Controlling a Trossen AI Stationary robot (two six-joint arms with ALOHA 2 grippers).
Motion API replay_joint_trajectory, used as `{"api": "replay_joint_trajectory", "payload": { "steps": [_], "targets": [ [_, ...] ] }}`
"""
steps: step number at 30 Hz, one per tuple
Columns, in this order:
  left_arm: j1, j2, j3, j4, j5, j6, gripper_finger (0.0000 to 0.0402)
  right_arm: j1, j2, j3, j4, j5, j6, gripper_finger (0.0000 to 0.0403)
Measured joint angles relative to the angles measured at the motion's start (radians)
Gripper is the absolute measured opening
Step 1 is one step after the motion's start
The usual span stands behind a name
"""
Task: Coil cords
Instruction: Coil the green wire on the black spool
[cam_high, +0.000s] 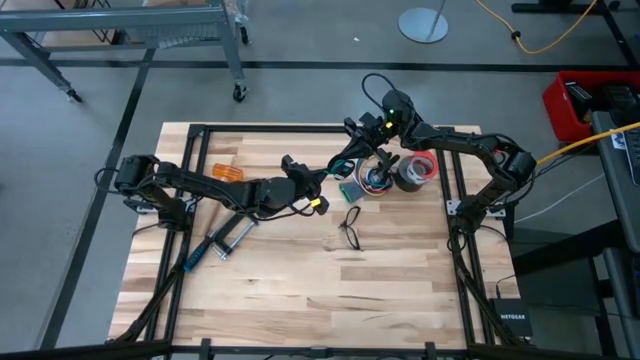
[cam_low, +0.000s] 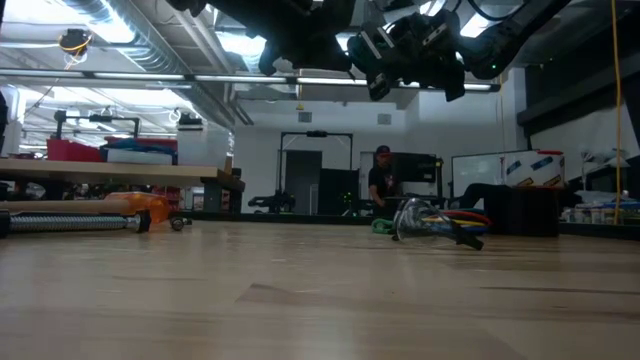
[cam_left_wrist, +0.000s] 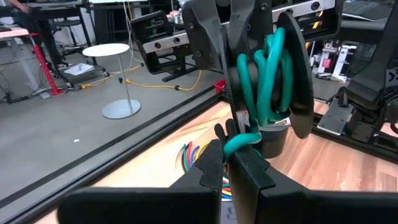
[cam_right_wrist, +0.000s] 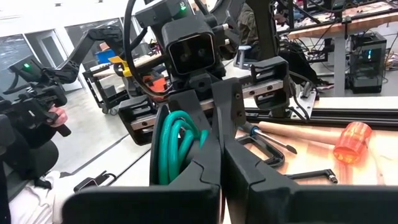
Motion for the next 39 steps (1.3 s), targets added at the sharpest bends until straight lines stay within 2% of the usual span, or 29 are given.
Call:
{"api": "replay_joint_trajectory", "payload": {
  "steps": [7, 18, 30, 39],
  "targets": [
    [0.0, 0.0, 0.0, 0.0, 0.001, 0.0, 0.0025, 0.001, 0.0, 0.0, 0.0, 0.003, -0.001, 0.0003],
    [0.0, -0.002, 0.0, -0.004, 0.049, -0.001, 0.002, 0.001, 0.001, -0.001, -0.021, -0.001, -0.022, 0.0003],
    [-0.003, -0.002, 0.0, -0.001, 0.068, 0.03, 0.0046, 0.002, 0.001, -0.001, -0.029, -0.005, -0.023, 0.0003],
    [0.006, -0.002, 0.0, 0.038, 0.075, 0.069, 0.0035, 0.028, 0.001, -0.001, -0.043, 0.003, -0.04, 0.0003]
  ]
}}
